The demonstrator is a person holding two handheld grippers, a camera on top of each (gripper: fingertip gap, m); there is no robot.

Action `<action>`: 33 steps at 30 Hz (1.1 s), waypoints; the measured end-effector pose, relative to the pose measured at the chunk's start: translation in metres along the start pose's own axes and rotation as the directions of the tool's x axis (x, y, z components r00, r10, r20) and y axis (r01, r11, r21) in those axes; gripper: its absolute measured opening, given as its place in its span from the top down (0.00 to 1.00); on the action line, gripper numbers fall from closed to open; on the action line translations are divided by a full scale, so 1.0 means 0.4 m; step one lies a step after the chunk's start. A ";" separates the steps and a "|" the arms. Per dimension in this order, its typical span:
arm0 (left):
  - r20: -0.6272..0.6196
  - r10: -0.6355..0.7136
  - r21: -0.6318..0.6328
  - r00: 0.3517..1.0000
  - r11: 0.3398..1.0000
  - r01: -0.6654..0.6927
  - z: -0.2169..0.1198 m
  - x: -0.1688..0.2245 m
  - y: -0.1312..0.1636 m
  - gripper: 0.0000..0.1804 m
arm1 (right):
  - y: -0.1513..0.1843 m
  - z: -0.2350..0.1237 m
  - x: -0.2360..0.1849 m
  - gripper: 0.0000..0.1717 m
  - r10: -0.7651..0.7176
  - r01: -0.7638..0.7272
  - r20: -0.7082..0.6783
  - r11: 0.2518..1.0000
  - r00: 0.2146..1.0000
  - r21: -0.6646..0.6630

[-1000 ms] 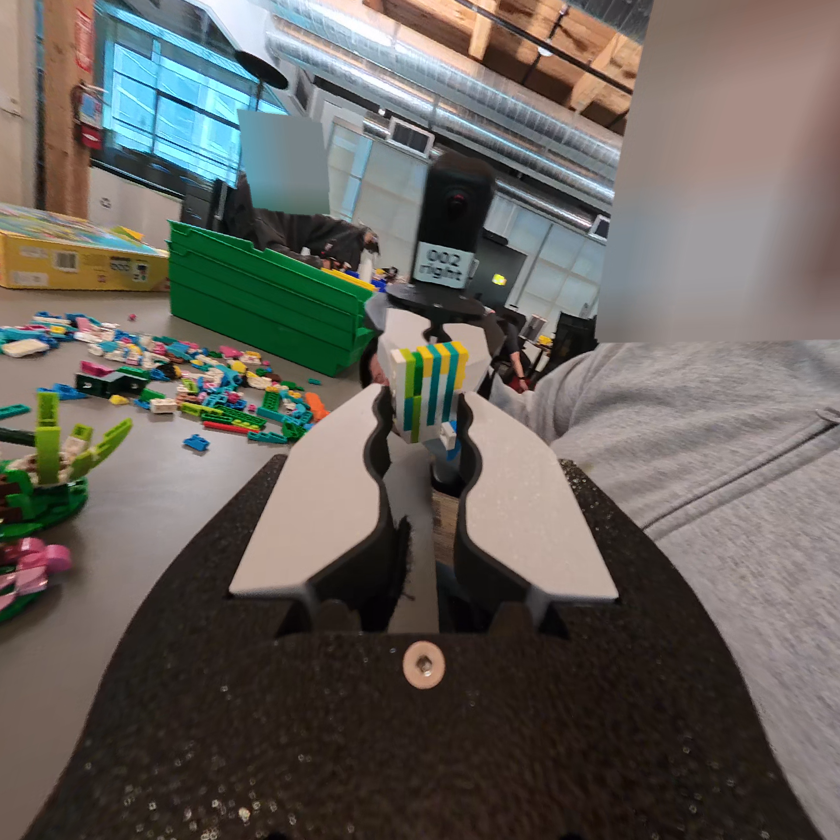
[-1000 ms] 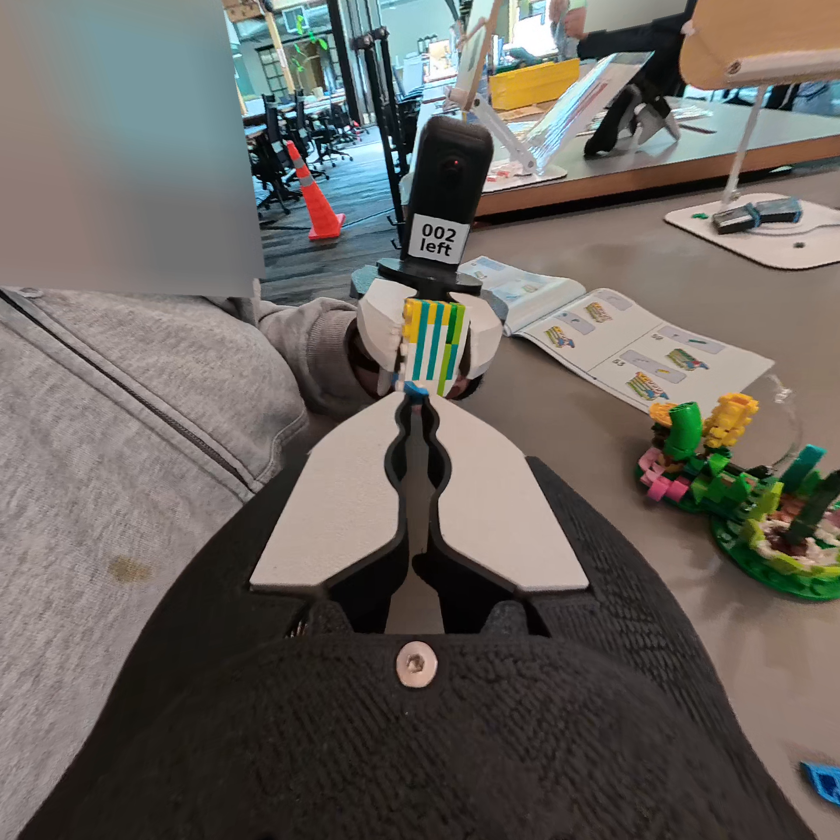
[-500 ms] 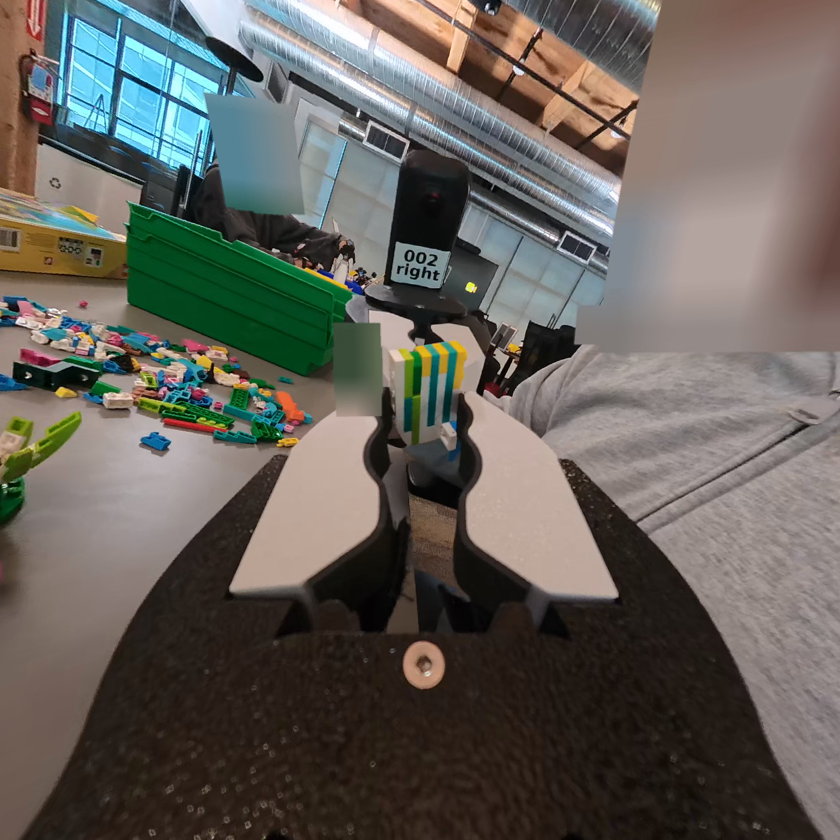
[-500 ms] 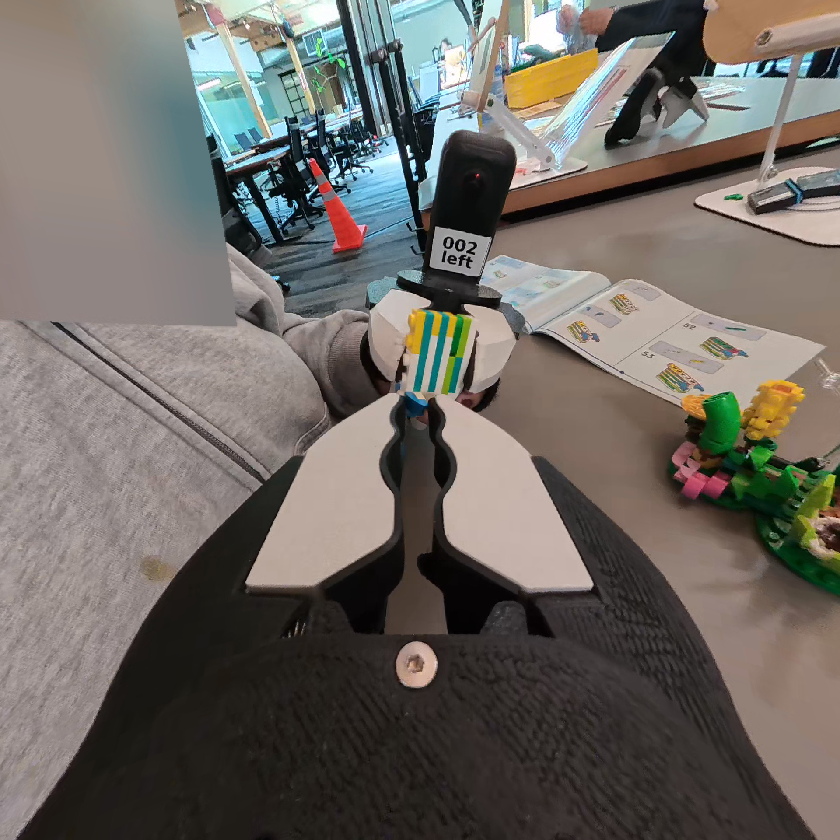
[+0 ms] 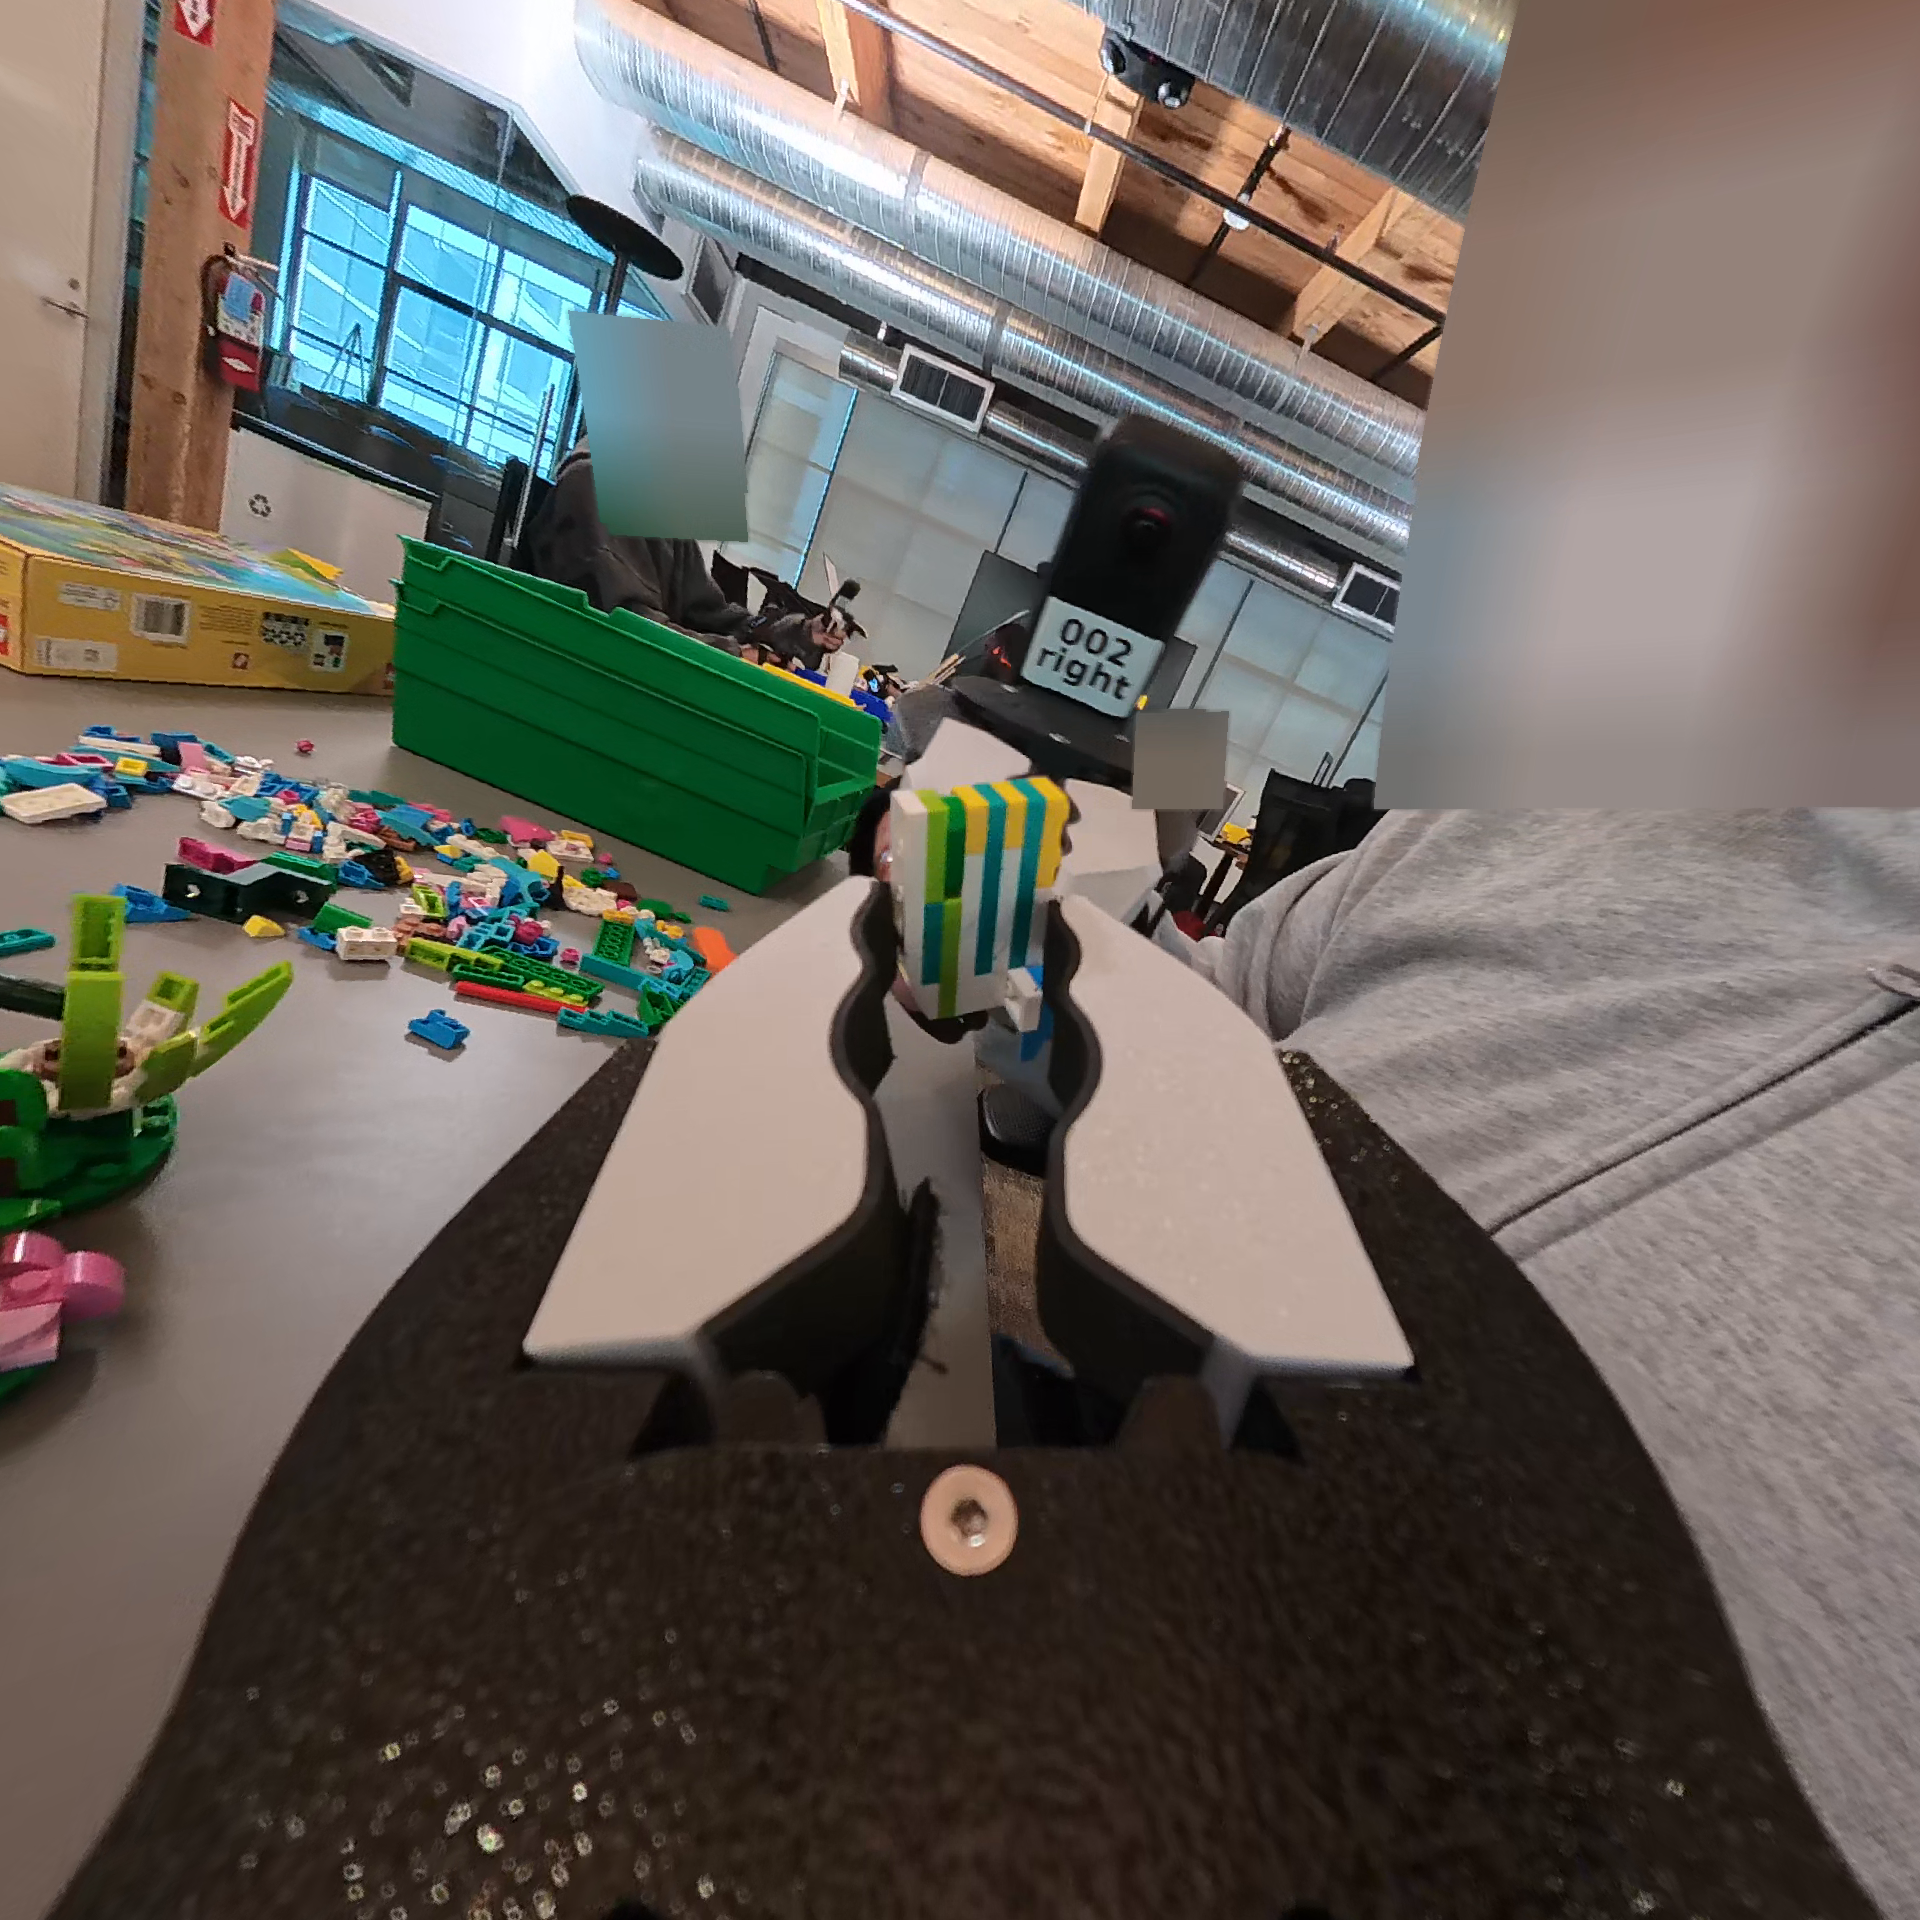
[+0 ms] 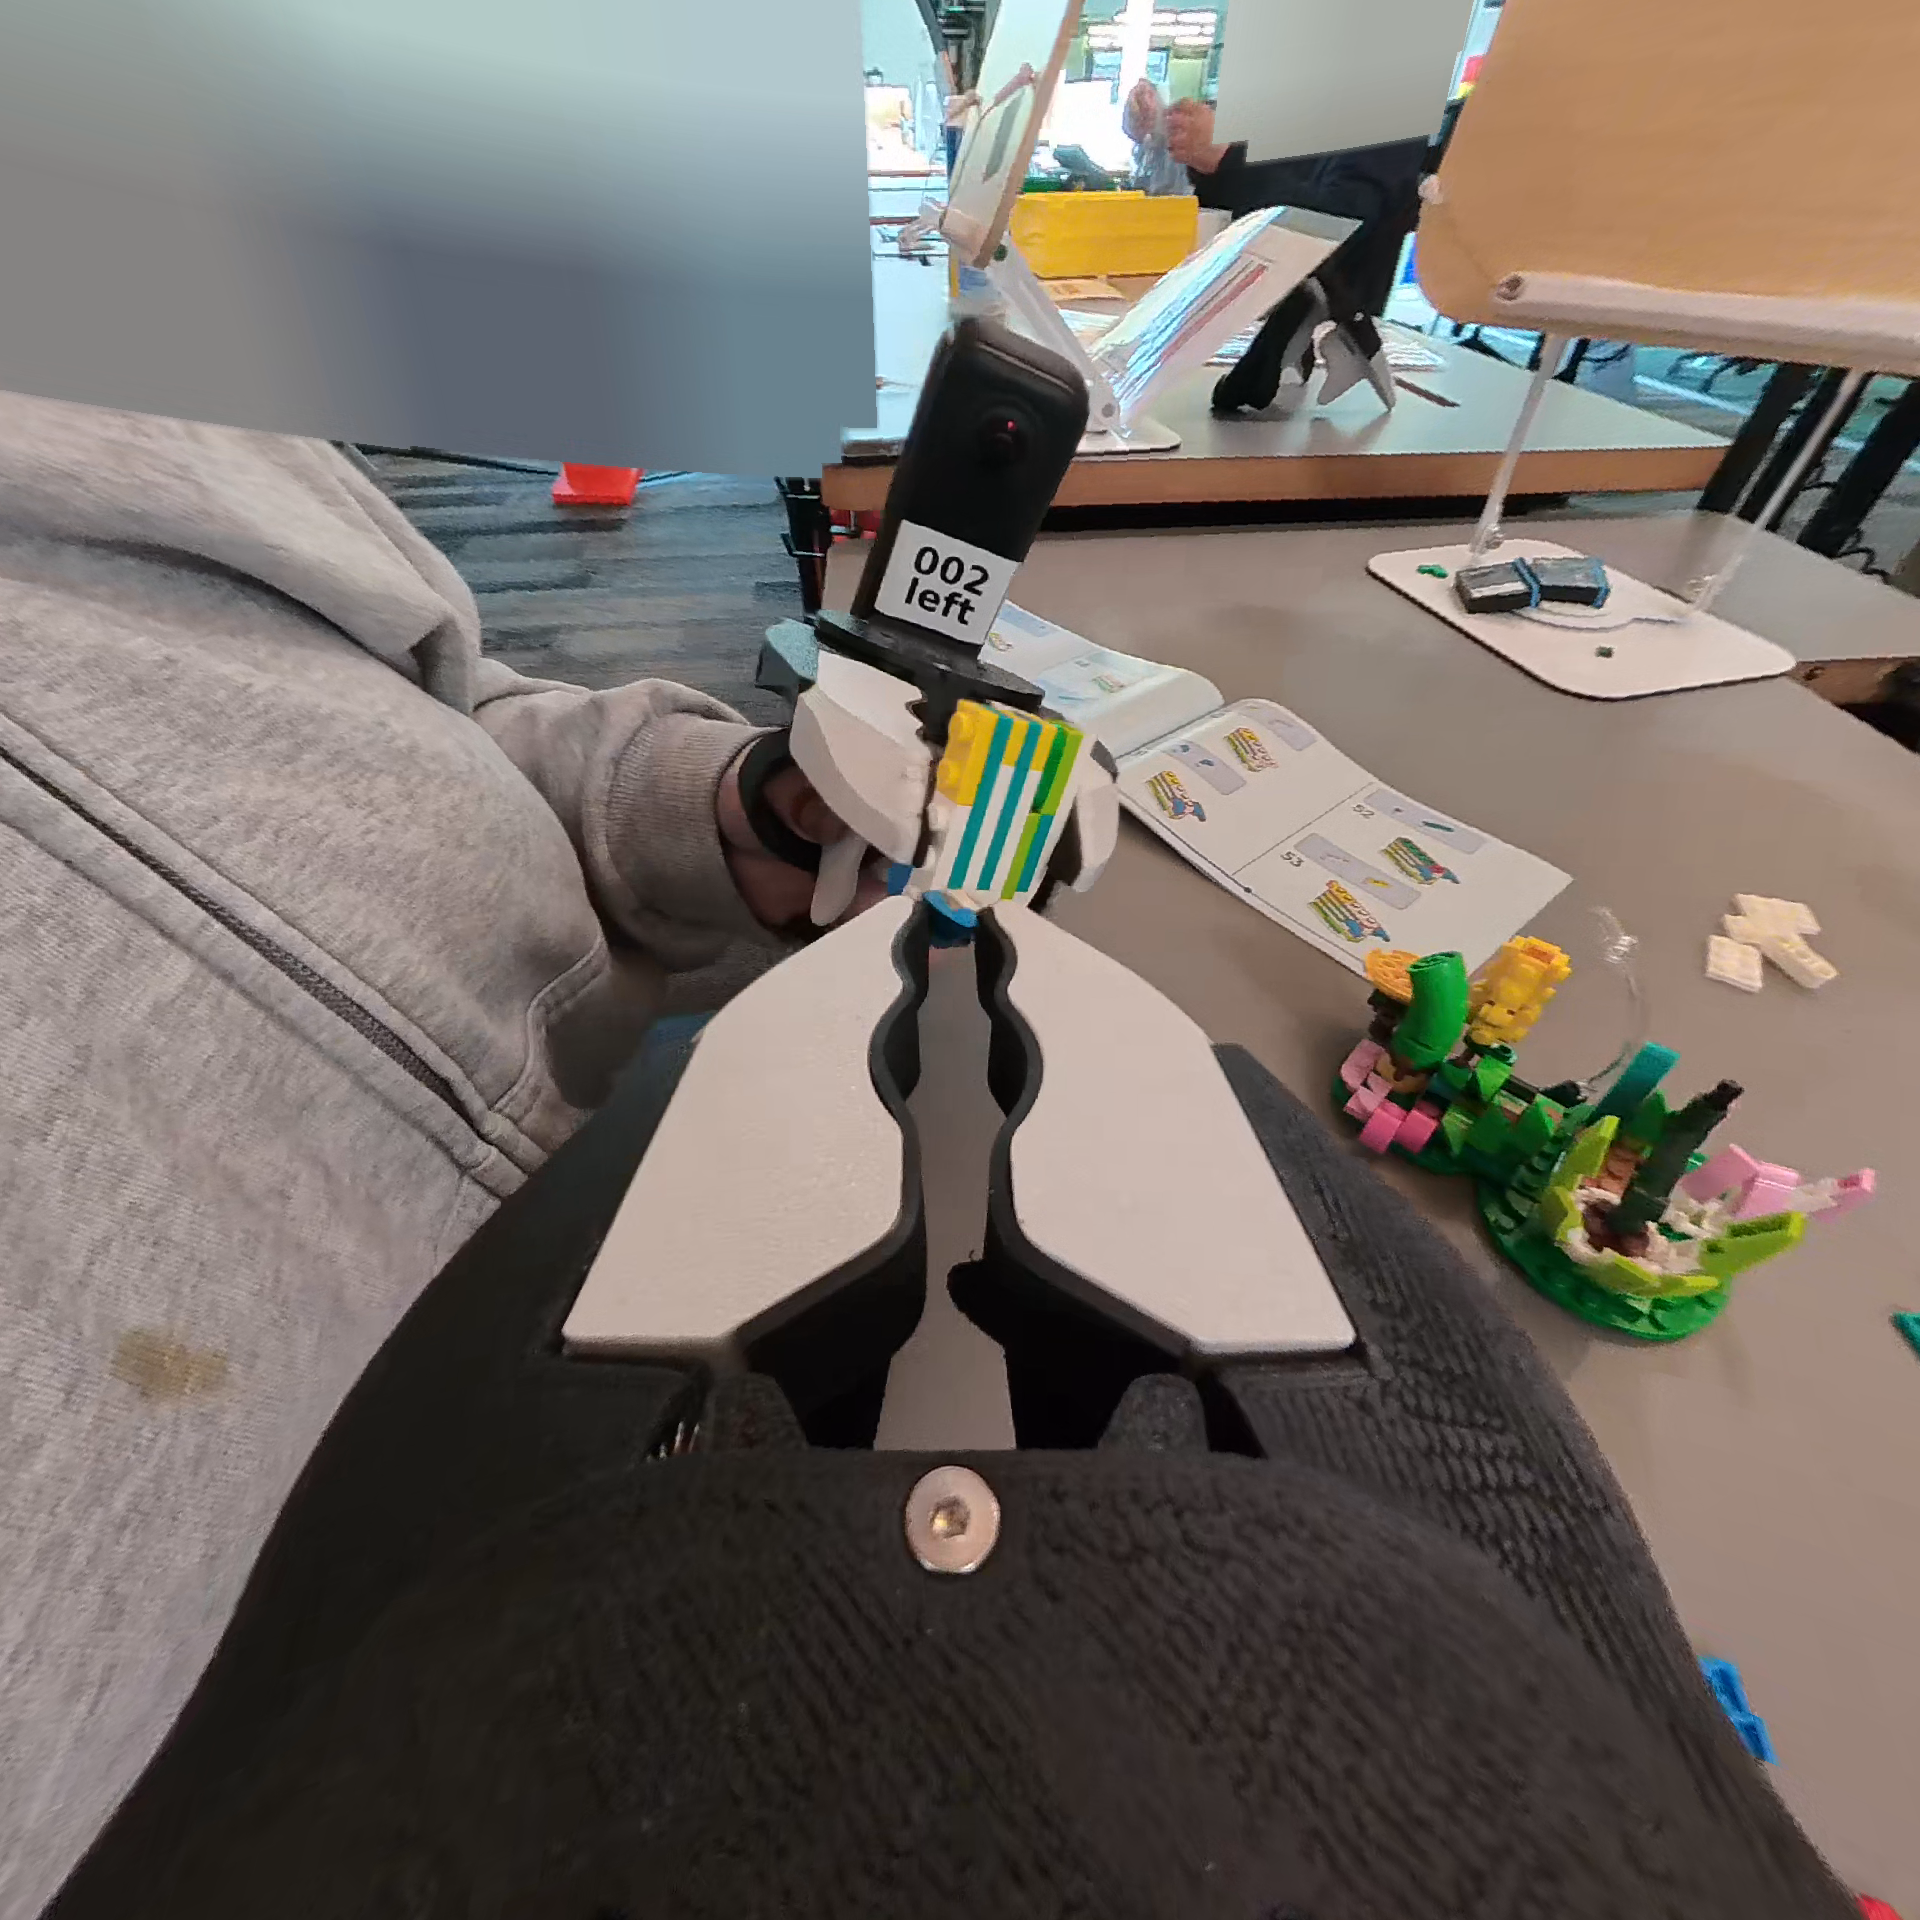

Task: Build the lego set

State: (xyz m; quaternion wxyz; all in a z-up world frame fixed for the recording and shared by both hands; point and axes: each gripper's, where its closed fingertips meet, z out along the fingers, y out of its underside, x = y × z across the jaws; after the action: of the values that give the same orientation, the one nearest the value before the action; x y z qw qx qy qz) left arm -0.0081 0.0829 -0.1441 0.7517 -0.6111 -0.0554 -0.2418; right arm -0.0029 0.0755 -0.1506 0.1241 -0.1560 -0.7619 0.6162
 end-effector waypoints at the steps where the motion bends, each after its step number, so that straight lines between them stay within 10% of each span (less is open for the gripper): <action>1: 0.004 0.000 0.001 1.000 1.000 0.000 -0.001 -0.002 0.000 0.85 | 0.001 0.001 0.002 0.96 -0.015 0.015 -0.016 1.000 1.000 -0.005; 10: 0.004 -0.113 0.108 0.994 0.988 0.112 -0.003 -0.021 -0.021 0.85 | -0.016 0.002 0.022 0.96 0.146 -0.143 -0.039 0.987 0.989 0.071; 18: 0.055 -0.083 0.311 0.995 0.949 0.061 -0.019 -0.041 -0.072 0.85 | -0.049 -0.004 0.068 0.98 0.577 -0.591 0.151 0.739 0.803 0.323; 33: 0.058 0.201 0.432 0.978 0.878 -0.206 -0.009 0.028 -0.118 0.85 | -0.116 -0.012 0.018 0.98 0.429 -0.524 0.303 0.655 0.851 0.544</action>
State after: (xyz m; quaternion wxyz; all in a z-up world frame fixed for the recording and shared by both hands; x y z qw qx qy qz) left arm -0.0193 0.0699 -0.0988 0.8900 -0.4314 -0.0476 -0.1394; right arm -0.0117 0.0738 -0.1043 -0.0556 -0.2561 -0.4611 0.8478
